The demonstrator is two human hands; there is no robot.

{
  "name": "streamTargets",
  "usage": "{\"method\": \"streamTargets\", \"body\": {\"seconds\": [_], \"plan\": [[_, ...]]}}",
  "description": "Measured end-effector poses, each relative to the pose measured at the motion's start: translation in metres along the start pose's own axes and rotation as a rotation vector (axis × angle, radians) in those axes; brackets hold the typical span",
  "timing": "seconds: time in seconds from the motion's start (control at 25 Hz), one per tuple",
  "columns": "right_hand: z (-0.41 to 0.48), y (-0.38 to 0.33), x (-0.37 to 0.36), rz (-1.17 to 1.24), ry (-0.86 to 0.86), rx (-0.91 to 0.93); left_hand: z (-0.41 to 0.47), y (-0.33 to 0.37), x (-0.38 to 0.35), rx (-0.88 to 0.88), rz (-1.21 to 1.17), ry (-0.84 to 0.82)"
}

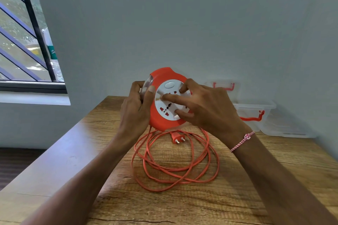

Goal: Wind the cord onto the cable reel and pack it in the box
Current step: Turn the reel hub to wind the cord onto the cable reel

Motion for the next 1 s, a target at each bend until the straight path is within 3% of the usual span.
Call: {"method": "streamTargets", "body": {"seconds": [0.24, 0.44, 0.6, 0.84, 1.0], "plan": [[-0.001, 0.005, -0.008, 0.186, 0.097, -0.324, -0.010, 0.007, -0.005, -0.074, 0.095, 0.054], [-0.014, 0.019, -0.021, 0.501, 0.163, -0.642, -0.010, 0.003, -0.008, -0.049, 0.059, 0.021], [-0.008, 0.017, -0.011, 0.315, 0.164, -0.437, -0.006, 0.000, -0.007, -0.019, 0.018, 0.013], [-0.005, -0.001, -0.015, 0.063, -0.044, -0.001, 0.002, -0.002, 0.005, 0.007, -0.006, 0.060], [-0.003, -0.007, -0.013, -0.066, -0.050, 0.035, 0.000, -0.001, 0.001, 0.001, -0.004, 0.035]]}}
Point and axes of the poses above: each hand's wrist, its own z-axis towards the middle knuckle, its own x-axis out of the back of the hand, y = z × x, the point moved 8 cm from there along z, towards the middle knuckle, and after that the axes turned 13 degrees about x, right-handed, at the moved point
